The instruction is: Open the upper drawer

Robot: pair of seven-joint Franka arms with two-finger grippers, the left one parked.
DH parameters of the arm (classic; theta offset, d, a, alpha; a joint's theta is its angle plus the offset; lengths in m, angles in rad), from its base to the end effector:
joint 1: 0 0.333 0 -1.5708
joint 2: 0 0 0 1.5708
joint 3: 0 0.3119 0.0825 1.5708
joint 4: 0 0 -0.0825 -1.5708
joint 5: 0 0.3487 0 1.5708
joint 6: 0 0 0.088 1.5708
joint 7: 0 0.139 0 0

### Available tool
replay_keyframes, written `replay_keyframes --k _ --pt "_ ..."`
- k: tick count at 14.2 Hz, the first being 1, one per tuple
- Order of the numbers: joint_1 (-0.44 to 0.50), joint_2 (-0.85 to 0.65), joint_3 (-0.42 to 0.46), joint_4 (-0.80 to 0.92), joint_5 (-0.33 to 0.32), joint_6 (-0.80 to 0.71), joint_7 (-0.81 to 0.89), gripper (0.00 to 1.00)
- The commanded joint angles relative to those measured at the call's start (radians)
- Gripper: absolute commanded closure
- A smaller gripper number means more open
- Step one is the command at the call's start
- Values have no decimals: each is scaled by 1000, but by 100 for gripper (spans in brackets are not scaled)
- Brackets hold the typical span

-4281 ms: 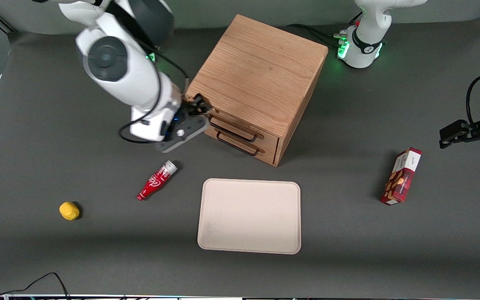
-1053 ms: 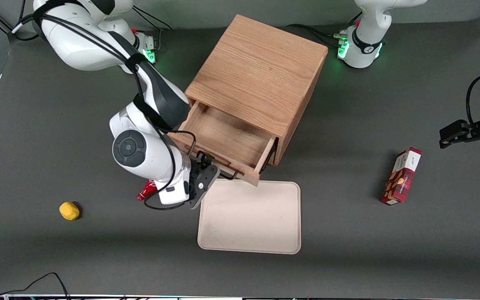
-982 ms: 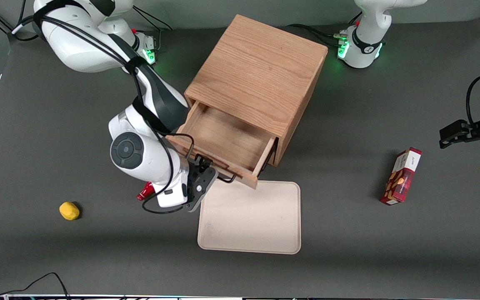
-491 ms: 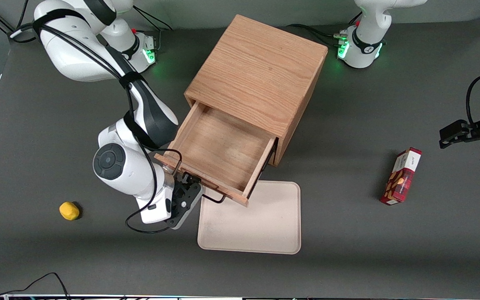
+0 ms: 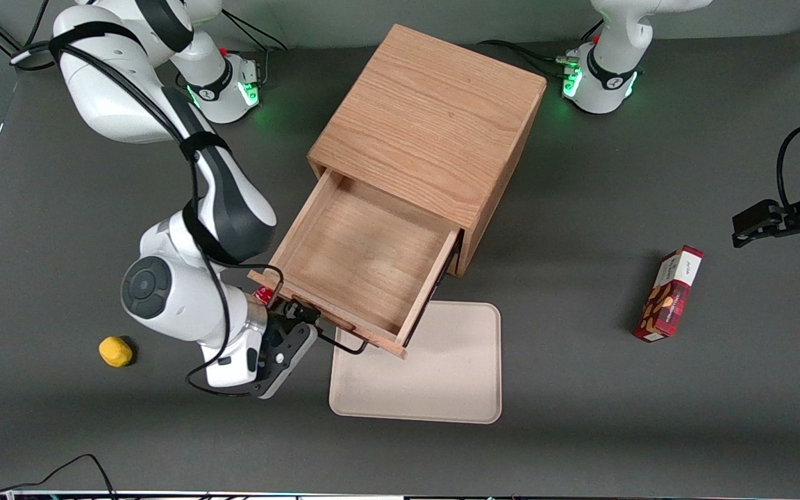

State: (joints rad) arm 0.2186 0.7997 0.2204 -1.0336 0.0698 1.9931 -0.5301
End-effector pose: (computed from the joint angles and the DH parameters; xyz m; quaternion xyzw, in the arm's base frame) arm 0.6961 0.2739 0.3671 -0.8986 -0.4158 -0.0931 0.1042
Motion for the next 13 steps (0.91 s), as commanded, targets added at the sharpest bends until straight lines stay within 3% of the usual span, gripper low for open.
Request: replay_keyframes --k 1,5,10,13 --pt "7 26 -12 60 54 -39 -22 0" --pt "1 26 -42 81 105 -66 -88 0" --pt "1 -52 -137 106 107 -117 -88 0" --pt "-85 -138 -141 103 107 -195 -94 0"
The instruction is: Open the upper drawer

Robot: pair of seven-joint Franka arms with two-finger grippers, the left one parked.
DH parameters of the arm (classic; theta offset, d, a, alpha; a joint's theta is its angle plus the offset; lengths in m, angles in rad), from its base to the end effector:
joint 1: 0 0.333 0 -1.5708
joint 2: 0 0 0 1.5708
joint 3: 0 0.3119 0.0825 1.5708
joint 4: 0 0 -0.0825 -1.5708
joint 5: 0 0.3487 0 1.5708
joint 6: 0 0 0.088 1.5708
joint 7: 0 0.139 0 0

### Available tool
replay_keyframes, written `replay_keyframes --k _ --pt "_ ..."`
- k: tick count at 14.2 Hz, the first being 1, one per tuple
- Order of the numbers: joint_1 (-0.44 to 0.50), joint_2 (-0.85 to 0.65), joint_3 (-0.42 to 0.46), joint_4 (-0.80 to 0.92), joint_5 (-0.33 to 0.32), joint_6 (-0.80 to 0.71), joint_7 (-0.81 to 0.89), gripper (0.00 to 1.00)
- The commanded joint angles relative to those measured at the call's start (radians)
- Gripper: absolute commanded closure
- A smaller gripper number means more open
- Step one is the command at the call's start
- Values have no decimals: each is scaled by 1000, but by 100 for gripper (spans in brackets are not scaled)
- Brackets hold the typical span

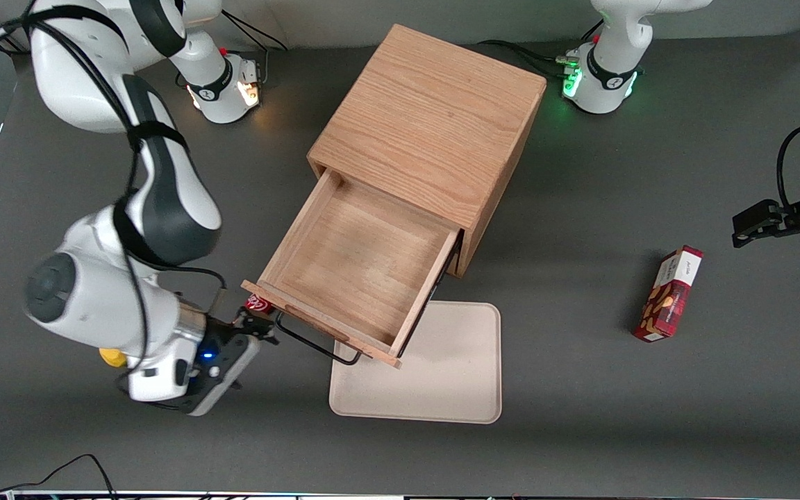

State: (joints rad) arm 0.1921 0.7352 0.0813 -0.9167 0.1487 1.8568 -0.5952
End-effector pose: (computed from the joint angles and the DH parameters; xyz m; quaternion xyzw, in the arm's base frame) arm 0.7131 0.1941 0.4479 -0.9087 -0.3921 -0.1180 0.0811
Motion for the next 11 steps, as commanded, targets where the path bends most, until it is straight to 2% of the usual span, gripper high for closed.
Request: replay_keyframes --k 1,3,6,7,8,9,11 --pt "-83 -104 -2 -24 31 -86 -29 0" --pt "-100 -172 -18 -28 26 -250 17 0" --pt "-172 -267 -34 -97 12 -453 261 0" --pt "-172 -325 -40 -161 -24 -484 373 0" --pt "-172 -397 -43 -265 -96 -496 491 0" --pt "-171 -477 -38 -381 -138 -476 558 0" --pt "-174 -627 -35 -599 -147 -360 580 0"
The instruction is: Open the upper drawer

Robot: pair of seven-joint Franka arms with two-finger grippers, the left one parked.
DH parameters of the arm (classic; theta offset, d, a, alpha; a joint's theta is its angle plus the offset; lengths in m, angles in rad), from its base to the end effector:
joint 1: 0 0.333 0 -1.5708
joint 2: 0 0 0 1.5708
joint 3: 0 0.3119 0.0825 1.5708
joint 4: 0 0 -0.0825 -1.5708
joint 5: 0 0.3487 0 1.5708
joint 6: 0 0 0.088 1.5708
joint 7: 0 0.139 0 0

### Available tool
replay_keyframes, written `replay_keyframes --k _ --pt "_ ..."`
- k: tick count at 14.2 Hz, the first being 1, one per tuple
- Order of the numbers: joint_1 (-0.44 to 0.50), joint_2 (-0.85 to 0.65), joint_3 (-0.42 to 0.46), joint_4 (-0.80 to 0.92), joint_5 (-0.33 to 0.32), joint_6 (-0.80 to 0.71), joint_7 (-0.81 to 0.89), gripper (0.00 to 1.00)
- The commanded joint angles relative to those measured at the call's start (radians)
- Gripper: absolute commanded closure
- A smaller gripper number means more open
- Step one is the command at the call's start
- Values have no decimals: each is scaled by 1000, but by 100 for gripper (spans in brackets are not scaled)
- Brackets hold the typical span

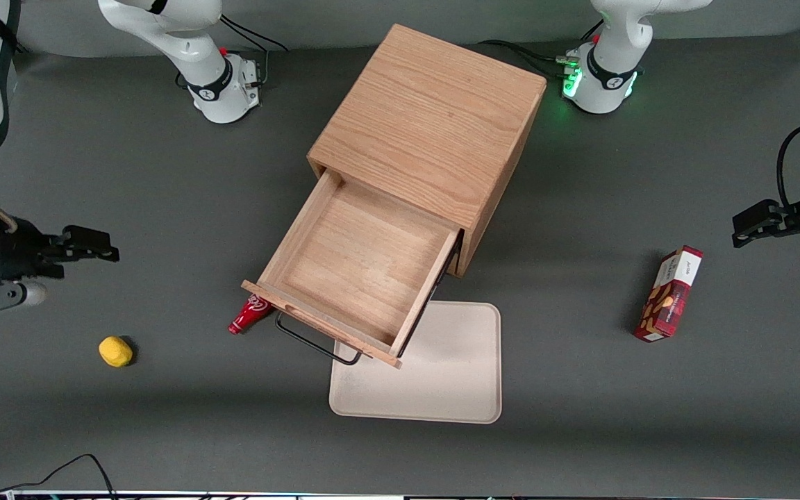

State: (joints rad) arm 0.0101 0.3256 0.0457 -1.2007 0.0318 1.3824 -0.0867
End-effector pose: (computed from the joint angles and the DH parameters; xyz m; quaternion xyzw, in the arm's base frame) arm 0.5888 0.0332 0.5502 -0.9945 -0.0722 0.0713 0.0243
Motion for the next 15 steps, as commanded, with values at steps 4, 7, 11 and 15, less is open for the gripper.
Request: replay_keyframes --k 4,7,11,15 --pt "-4 -425 2 -645 -30 365 68 0" --pt "-7 -418 2 -613 -33 365 61 0" --pt "-4 -416 10 -583 -104 363 76 0" --pt "-2 -418 8 -576 -89 359 169 0"
